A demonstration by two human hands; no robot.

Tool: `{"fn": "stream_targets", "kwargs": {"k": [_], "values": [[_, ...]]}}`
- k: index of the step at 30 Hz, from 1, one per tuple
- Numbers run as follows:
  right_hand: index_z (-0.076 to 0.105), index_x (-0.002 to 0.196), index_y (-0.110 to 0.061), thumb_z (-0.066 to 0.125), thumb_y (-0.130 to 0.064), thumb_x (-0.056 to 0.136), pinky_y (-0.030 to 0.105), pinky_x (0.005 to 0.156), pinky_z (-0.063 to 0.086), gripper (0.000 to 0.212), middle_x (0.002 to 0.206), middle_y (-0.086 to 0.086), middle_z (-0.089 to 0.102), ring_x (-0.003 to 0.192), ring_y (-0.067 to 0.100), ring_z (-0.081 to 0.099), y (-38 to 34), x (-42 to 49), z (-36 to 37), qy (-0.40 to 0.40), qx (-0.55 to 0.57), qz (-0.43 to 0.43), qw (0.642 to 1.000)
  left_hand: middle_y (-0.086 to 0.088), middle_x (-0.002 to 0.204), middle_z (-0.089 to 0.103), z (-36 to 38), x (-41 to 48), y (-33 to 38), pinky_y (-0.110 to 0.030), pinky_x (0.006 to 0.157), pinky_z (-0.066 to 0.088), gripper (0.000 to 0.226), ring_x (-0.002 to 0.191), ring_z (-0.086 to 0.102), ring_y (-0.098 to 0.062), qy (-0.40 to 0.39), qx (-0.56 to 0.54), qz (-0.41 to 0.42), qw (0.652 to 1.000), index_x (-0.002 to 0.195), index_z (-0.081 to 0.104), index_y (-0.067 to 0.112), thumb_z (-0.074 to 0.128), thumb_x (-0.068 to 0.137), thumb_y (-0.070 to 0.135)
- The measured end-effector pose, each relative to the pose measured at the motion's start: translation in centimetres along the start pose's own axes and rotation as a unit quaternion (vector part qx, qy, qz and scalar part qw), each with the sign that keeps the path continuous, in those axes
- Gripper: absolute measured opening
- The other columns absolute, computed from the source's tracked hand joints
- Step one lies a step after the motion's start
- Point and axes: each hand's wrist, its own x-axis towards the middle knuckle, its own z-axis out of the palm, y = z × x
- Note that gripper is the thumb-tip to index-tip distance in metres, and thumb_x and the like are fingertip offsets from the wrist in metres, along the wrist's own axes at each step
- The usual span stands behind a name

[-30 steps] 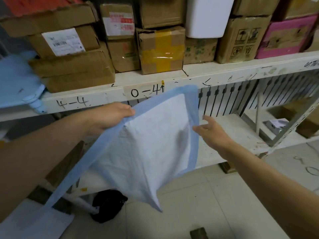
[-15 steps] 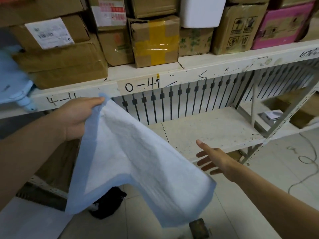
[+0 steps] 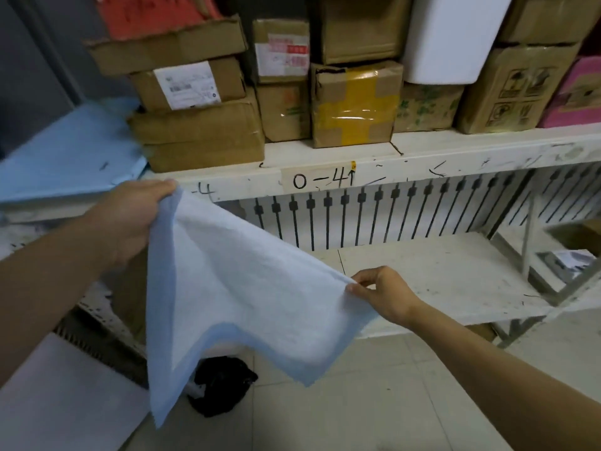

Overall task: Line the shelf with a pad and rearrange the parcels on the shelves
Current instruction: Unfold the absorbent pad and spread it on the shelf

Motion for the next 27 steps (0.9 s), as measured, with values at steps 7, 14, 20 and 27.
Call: {"fn": "stream_targets", "kwargs": {"k": [7,14,20,27], "values": [[0.075,0.109,-0.005,0.054,-0.016,0.103,0.027,0.075,0.04,0.024,0.097,0.003,0.065,0.087,0.022,0.057,-6.8,3.7,-4.8,0.075,-0.139,-0.122,0.98,-0.005,0.079,0.051,-5.3,0.0,-4.2,-0.017,0.057,0.049,0.016,0.062,0.045,-0.011,0.132,-0.034,-0.047,0.989,0.084,0.052,0.016,0.059,0.098,0.017],[0.072,0.104,0.0,0.048,-0.012,0.105,0.032,0.072,0.039,0.027,0.096,0.01,0.065,0.086,0.029,0.056,-10.2,5.3,-7.1,0.085,-0.207,-0.139,0.965,-0.011,0.08,0.064,-5.9,-0.5,-5.0,-0.015,0.059,0.041,0.034,0.067,0.052,-0.012,0.219,0.019,0.109,0.969,0.082,0.068,0.001,0.063,0.096,0.032],[0.068,0.097,-0.014,0.048,-0.02,0.105,0.04,0.085,0.051,0.022,0.111,0.017,0.07,0.093,0.029,0.062,-10.0,4.7,-6.6,0.035,-0.303,-0.079,0.949,-0.01,0.057,0.053,-5.8,-0.6,-2.5,-0.011,0.054,0.037,0.044,0.051,0.047,-0.005,0.232,0.035,0.257,0.937,0.068,0.06,-0.008,0.071,0.091,0.028],[0.051,0.137,-0.043,0.071,-0.049,0.086,0.01,0.096,0.039,0.055,0.122,-0.039,0.049,0.113,-0.016,0.049,-18.9,0.4,0.6,-0.004,-0.105,-0.277,0.955,0.005,0.054,0.053,-2.6,-2.0,0.3,-0.009,0.051,0.038,0.033,0.045,0.044,0.001,0.047,0.059,0.264,0.962,0.059,0.059,0.015,0.077,0.085,0.026]]}}
